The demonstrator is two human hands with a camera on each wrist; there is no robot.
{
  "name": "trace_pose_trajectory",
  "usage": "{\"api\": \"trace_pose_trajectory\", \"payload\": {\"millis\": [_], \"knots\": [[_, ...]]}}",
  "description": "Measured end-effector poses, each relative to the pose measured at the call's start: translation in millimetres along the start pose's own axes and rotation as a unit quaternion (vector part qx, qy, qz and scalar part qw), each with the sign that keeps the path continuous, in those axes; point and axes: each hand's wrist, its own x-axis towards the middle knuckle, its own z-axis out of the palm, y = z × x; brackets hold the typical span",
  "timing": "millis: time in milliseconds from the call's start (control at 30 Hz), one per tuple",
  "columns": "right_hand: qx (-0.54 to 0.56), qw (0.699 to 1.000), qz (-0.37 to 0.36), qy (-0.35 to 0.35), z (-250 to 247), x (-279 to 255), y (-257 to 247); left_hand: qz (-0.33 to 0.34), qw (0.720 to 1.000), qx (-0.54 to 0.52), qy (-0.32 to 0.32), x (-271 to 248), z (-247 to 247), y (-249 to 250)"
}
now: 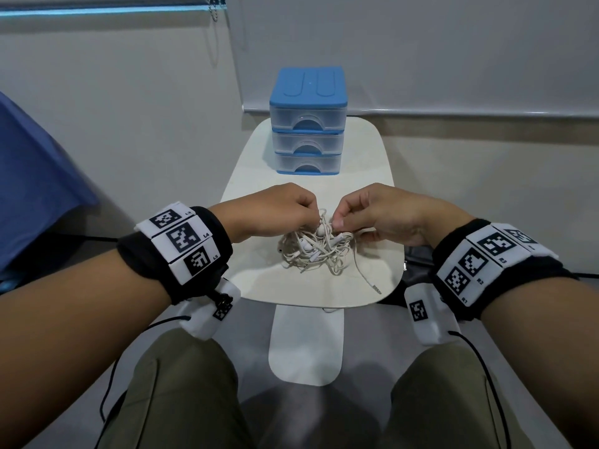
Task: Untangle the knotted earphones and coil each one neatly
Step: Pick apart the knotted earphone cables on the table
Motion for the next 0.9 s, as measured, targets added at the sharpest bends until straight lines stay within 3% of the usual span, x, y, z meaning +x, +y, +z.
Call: {"api": "trace_pose_trajectory", "payload": {"millis": [600,900], "knots": [[0.064,0.998,0.008,-0.022,6,5,2,0.128,0.985,0.118,0.0,-17,-19,2],[0.079,0.996,0.002,-0.029,9,6,4,0.123,0.973,0.189,0.045,-17,-6,4]]}}
